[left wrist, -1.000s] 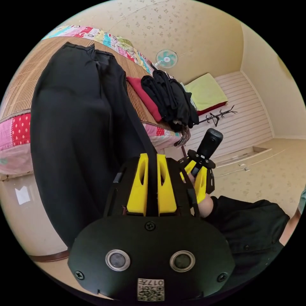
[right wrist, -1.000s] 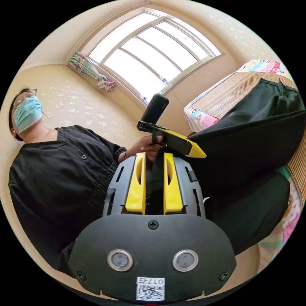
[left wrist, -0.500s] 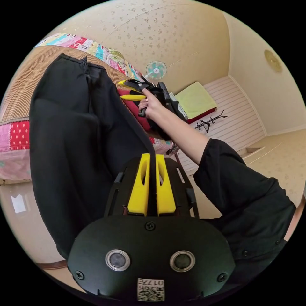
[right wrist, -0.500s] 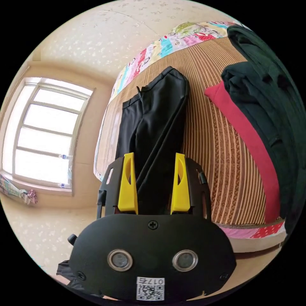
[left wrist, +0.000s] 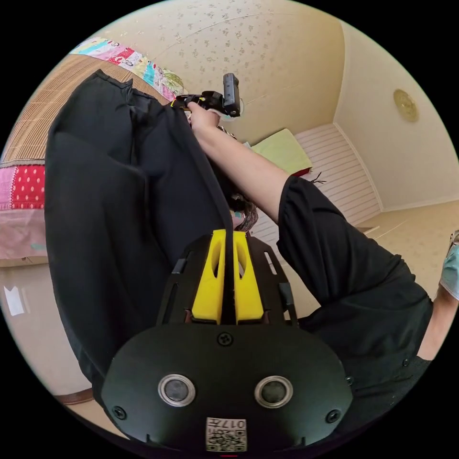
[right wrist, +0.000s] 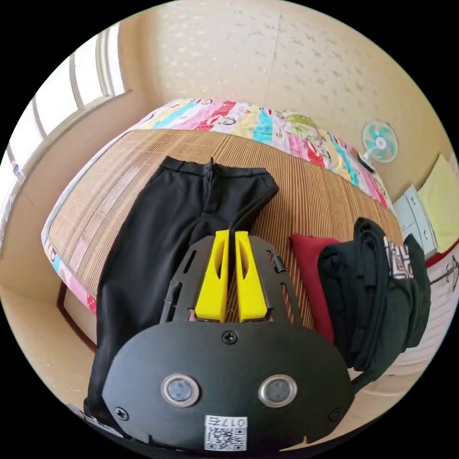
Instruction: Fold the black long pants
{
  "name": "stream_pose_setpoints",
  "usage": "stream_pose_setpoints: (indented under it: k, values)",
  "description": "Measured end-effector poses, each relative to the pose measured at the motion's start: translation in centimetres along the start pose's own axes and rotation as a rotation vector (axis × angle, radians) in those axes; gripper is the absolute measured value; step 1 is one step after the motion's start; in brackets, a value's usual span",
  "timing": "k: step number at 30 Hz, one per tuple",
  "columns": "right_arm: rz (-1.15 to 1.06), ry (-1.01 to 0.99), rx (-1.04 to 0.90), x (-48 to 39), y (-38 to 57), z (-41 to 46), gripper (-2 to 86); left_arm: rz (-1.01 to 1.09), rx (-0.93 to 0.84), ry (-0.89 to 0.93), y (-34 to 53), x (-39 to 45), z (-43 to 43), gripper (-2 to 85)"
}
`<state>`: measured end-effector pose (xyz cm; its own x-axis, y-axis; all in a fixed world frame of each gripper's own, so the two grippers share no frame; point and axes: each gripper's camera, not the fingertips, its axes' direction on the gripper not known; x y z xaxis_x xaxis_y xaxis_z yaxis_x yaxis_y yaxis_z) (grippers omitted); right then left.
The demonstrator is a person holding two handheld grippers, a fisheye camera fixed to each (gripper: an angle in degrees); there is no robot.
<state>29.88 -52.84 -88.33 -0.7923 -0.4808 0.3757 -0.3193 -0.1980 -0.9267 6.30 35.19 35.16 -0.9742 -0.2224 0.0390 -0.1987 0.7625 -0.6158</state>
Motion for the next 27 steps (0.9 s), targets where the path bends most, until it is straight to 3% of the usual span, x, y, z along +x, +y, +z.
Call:
stream_pose_setpoints:
  k: [4,7,10,12,14,17,21,27]
  values:
    - [-0.365,0.035,0.159,-14.1,-2.5,-3.9,2.7,0.011,-0.041,0.018,-0.9,1.8,-3.7,0.7]
    - [-0.470,-0.139,0.147,-20.1,-2.5,-3.5,2.9,0.021,-0.081,0.002,-1.0,2.3,-6.9,0.9]
    - [-0.459,-0.357,0.007,-22.0,-2.3,0.2,3.2,-0.006,-0.116,-0.025,-0.8,1.4,-9.6,1.5]
    - [-0.393,-0.515,-0.068,-20.8,-1.9,2.4,3.5,-0.036,-0.103,-0.049,-0.6,0.3,-11.1,2.0]
    - [-0.291,-0.710,-0.026,-17.0,-0.1,2.5,4.5,-0.096,-0.104,-0.075,-0.5,-1.5,-12.6,2.7]
    - [-0.189,-0.845,0.034,-10.4,3.9,1.0,7.2,-0.149,-0.141,0.020,-0.7,-4.3,-14.2,3.7]
    - [-0.134,-0.890,0.075,-2.2,11.6,-1.1,9.9,-0.189,-0.145,0.117,-1.8,-6.1,-15.4,4.0]
    - [-0.030,-1.008,-0.144,5.0,23.9,-0.6,13.4,-0.200,-0.153,0.202,-4.6,-5.6,-16.2,3.9]
